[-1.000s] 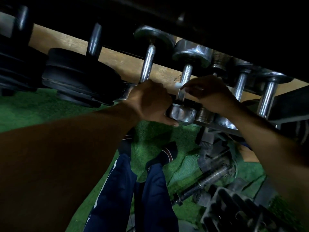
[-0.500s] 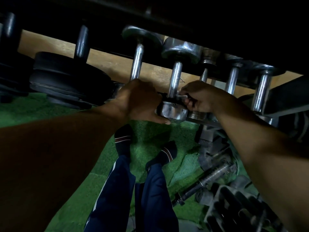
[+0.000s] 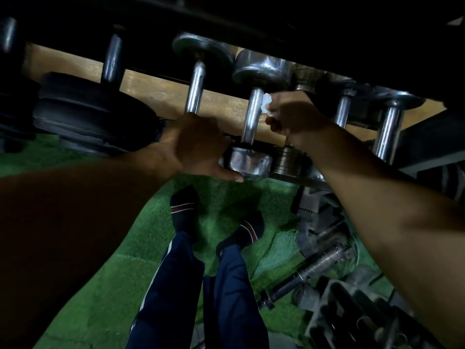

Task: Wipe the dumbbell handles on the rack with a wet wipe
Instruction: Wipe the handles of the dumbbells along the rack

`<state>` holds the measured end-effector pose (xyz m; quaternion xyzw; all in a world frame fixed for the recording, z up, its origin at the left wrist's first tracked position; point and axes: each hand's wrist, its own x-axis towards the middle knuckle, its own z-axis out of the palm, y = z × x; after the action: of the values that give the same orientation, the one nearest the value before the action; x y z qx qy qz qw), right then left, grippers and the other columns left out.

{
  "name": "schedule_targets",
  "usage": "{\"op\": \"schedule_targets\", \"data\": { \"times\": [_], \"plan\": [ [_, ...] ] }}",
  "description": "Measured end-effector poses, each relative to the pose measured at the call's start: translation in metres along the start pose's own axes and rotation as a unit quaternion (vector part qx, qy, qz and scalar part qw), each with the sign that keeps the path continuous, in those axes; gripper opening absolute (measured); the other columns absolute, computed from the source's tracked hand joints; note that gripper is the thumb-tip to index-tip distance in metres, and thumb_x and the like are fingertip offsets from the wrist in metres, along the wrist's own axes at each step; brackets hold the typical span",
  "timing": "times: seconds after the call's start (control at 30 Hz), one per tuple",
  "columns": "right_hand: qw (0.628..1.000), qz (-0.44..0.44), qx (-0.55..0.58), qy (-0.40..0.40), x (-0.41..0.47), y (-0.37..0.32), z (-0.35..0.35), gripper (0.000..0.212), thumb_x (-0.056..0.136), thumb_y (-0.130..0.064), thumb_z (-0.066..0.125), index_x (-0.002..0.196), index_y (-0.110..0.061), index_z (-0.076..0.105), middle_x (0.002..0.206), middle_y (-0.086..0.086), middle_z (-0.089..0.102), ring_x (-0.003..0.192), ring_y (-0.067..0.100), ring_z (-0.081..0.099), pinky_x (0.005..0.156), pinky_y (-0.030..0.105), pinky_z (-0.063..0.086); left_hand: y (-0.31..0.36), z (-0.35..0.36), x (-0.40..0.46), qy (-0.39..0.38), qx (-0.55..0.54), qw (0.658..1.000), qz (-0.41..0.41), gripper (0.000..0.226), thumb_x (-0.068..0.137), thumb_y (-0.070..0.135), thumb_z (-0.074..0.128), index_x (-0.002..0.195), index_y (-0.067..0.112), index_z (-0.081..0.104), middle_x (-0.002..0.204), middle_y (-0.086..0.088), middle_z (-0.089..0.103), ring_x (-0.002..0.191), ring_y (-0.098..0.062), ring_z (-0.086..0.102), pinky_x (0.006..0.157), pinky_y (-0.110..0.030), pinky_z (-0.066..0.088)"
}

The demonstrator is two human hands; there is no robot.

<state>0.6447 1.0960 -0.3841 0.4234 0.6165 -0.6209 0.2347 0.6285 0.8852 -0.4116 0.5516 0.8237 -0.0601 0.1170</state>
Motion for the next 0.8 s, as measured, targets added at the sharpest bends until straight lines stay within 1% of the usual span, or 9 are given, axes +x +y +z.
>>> {"op": "schedule_targets", "data": {
  "times": [0.07, 0.13, 0.2, 0.27, 0.3, 0.4, 0.53, 0.63, 0.8],
  "plan": [
    [0.999, 0.002, -0.051, 0.001, 0.0, 0.008, 0.0, 0.026, 0.096, 0.004, 0.051, 0.075, -0.011, 0.054, 0.049, 0.001, 0.056, 0.033, 0.005, 0.05, 0.04, 0.017, 0.037, 0.0, -0.004, -0.001, 0.005, -0.017, 1.0, 0.004, 0.1, 0.07, 0.104, 0.011, 0.107, 0.032, 0.07, 0.091, 0.005, 0.074, 0.091, -0.021, 0.069, 0.065, -0.031, 0.048],
    [0.995, 0.028, -0.097, 0.004, -0.001, 0.017, -0.003, 0.019, 0.095, -0.001, 0.057, 0.078, -0.009, 0.06, 0.059, 0.007, 0.057, 0.032, 0.006, 0.05, 0.037, 0.014, 0.038, 0.0, -0.006, -0.001, 0.013, -0.033, 0.999, 0.008, 0.095, 0.072, 0.103, 0.017, 0.113, 0.034, 0.069, 0.091, 0.006, 0.075, 0.091, -0.022, 0.069, 0.067, -0.033, 0.053],
    [0.986, 0.04, -0.154, -0.039, -0.005, 0.026, -0.004, 0.007, 0.095, -0.004, 0.059, 0.095, -0.002, 0.066, 0.067, 0.009, 0.06, 0.038, 0.007, 0.054, 0.039, 0.015, 0.042, -0.001, -0.006, -0.001, 0.001, -0.037, 0.999, 0.001, 0.099, 0.07, 0.104, 0.014, 0.12, 0.036, 0.067, 0.094, 0.008, 0.075, 0.093, -0.022, 0.069, 0.071, -0.035, 0.055],
    [0.977, 0.028, -0.202, -0.063, -0.007, 0.035, -0.004, 0.016, 0.093, -0.006, 0.06, 0.105, 0.0, 0.069, 0.072, 0.01, 0.063, 0.048, 0.008, 0.055, 0.043, 0.016, 0.044, -0.001, -0.002, -0.001, -0.013, -0.023, 1.0, -0.005, 0.105, 0.068, 0.105, 0.007, 0.123, 0.037, 0.066, 0.095, 0.01, 0.074, 0.095, -0.019, 0.067, 0.074, -0.034, 0.054],
    [0.975, 0.018, -0.21, -0.065, -0.008, 0.038, -0.004, 0.016, 0.093, -0.006, 0.06, 0.106, -0.004, 0.069, 0.073, 0.009, 0.063, 0.049, 0.007, 0.053, 0.044, 0.015, 0.044, -0.001, -0.001, -0.001, -0.015, -0.014, 1.0, -0.005, 0.106, 0.068, 0.105, 0.005, 0.121, 0.038, 0.067, 0.093, 0.011, 0.073, 0.094, -0.018, 0.067, 0.074, -0.033, 0.054],
    [0.98, -0.006, -0.192, -0.051, -0.011, 0.044, -0.006, 0.023, 0.094, -0.004, 0.061, 0.111, -0.017, 0.067, 0.062, 0.003, 0.059, 0.045, 0.001, 0.051, 0.045, 0.014, 0.043, -0.002, 0.002, -0.001, -0.02, -0.006, 1.0, -0.009, 0.109, 0.066, 0.105, 0.002, 0.115, 0.036, 0.07, 0.089, 0.011, 0.072, 0.09, -0.017, 0.067, 0.071, -0.033, 0.054],
    [0.991, -0.009, -0.132, -0.014, -0.022, 0.051, -0.008, 0.024, 0.093, -0.007, 0.067, 0.116, -0.008, 0.066, 0.065, 0.006, 0.06, 0.048, 0.005, 0.054, 0.044, 0.017, 0.045, -0.002, -0.001, 0.001, -0.036, -0.016, 0.999, -0.011, 0.111, 0.063, 0.106, -0.001, 0.099, 0.029, 0.071, 0.083, 0.007, 0.07, 0.084, -0.019, 0.068, 0.07, -0.035, 0.055],
    [0.994, -0.018, -0.105, 0.004, -0.034, 0.055, -0.012, 0.022, 0.092, -0.008, 0.069, 0.113, -0.007, 0.067, 0.077, 0.012, 0.068, 0.046, 0.005, 0.058, 0.045, 0.019, 0.048, -0.003, -0.006, 0.0, -0.037, -0.018, 0.999, -0.006, 0.113, 0.063, 0.104, -0.006, 0.103, 0.03, 0.07, 0.082, 0.006, 0.068, 0.085, -0.02, 0.068, 0.071, -0.038, 0.056],
    [0.995, -0.047, -0.081, 0.036, -0.05, 0.06, -0.025, 0.019, 0.093, -0.017, 0.07, 0.112, -0.012, 0.072, 0.089, 0.006, 0.074, 0.055, 0.004, 0.063, 0.053, 0.021, 0.053, -0.001, -0.014, -0.004, 0.003, -0.008, 1.0, 0.024, 0.092, 0.074, 0.1, 0.017, 0.114, 0.031, 0.064, 0.088, 0.002, 0.07, 0.087, -0.024, 0.069, 0.067, -0.036, 0.055]
  ]
}}
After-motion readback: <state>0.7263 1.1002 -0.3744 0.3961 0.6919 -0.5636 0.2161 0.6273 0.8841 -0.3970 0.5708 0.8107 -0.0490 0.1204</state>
